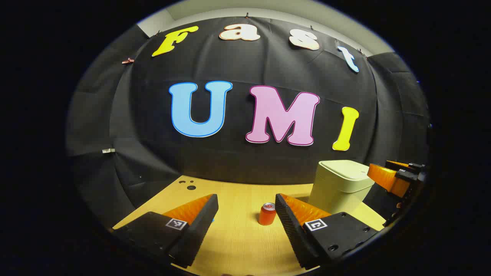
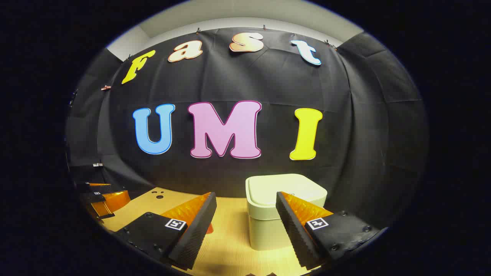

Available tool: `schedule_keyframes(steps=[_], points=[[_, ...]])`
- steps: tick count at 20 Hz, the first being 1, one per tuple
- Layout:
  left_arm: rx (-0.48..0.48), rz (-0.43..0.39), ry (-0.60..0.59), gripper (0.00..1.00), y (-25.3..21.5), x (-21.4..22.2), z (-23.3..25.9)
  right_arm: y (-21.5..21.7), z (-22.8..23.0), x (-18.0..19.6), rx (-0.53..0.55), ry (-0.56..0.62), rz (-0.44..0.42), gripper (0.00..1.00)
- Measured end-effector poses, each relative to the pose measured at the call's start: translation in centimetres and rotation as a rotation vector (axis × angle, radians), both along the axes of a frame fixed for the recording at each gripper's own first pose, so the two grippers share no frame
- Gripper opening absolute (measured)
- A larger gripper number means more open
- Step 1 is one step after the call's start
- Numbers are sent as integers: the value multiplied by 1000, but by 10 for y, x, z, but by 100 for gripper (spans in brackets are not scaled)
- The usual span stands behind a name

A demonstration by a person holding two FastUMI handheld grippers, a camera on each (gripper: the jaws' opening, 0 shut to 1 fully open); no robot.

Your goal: Press the lid of the desktop garbage bin to open it, pick up the crumpled paper on the desktop and throw it into the bin, then pick up the pop can on the desktop and drop it into the bin, and finally close the garbage bin lid.

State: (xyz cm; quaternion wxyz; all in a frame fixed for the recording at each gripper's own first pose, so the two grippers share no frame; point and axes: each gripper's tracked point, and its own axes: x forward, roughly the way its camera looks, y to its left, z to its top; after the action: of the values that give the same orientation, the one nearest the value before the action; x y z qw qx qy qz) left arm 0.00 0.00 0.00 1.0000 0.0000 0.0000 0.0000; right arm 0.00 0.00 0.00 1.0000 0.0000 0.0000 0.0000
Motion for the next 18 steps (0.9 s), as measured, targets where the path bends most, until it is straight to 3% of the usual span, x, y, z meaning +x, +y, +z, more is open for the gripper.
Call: schedule_keyframes(steps=[18], points=[[24,5,20,96,0,6,-10,-29,-5,13,-16,9,-43,98]])
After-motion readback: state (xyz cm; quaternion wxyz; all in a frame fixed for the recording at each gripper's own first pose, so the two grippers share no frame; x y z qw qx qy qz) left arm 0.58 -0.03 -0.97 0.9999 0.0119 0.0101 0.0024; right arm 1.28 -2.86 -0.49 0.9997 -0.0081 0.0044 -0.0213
